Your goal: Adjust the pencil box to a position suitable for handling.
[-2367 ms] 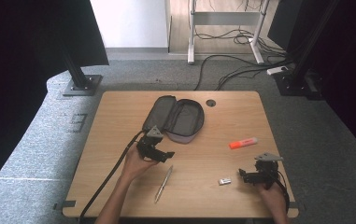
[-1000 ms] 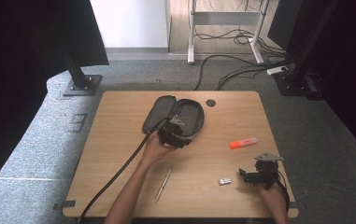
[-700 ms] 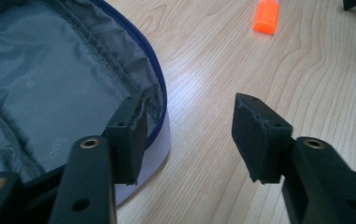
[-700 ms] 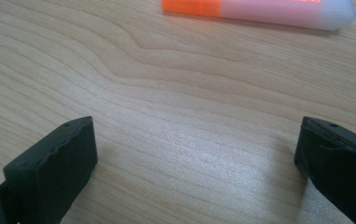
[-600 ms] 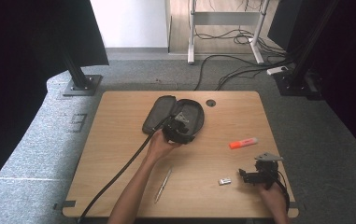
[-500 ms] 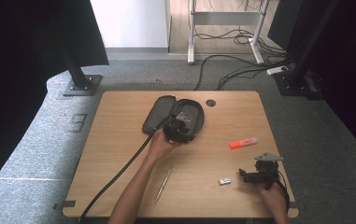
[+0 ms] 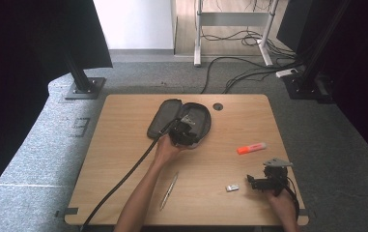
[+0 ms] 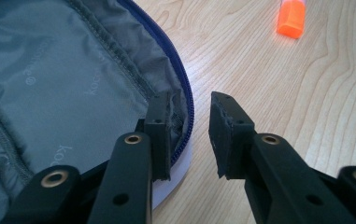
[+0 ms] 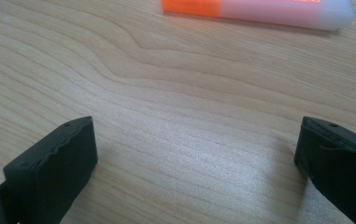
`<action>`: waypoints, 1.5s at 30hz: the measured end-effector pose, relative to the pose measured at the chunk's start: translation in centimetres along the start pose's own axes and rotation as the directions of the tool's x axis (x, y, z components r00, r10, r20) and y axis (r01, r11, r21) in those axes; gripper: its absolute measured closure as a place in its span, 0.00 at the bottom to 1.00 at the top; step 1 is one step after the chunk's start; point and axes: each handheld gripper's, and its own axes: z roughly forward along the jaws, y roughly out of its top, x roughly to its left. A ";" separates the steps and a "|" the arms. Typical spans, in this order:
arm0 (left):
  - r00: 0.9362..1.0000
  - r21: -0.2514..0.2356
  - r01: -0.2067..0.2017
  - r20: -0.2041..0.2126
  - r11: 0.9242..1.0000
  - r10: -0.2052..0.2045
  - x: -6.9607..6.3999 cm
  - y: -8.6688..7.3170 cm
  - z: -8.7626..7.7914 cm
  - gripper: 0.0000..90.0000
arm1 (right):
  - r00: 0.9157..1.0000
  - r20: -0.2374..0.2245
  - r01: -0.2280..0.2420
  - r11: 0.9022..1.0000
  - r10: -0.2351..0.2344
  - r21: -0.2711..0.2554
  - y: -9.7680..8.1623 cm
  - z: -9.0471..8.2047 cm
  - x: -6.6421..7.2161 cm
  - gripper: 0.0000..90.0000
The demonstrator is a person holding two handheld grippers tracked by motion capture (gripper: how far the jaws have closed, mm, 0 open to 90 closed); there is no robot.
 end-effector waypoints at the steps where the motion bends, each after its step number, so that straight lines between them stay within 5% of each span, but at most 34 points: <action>1: 1.000 0.004 0.000 0.002 1.000 0.000 0.0 -0.1 0.2 0.78 | 1.000 0.000 0.000 1.000 0.000 0.000 0.0 0.0 0.0 0.00; 15: 0.999 0.040 -0.041 0.013 0.998 0.041 -0.7 -0.4 0.7 0.96 | 1.000 0.000 0.000 1.000 0.000 0.000 0.0 0.0 0.0 0.00; 26: 0.995 0.055 -0.095 0.044 0.994 0.092 -2.9 -0.6 0.9 0.97 | 1.000 0.000 0.000 1.000 0.000 0.000 0.0 0.0 0.0 0.00; 45: 0.987 0.041 -0.119 0.112 0.992 0.114 -5.8 -2.0 0.2 0.97 | 1.000 0.000 0.001 1.000 -0.001 0.000 0.0 0.0 0.0 0.00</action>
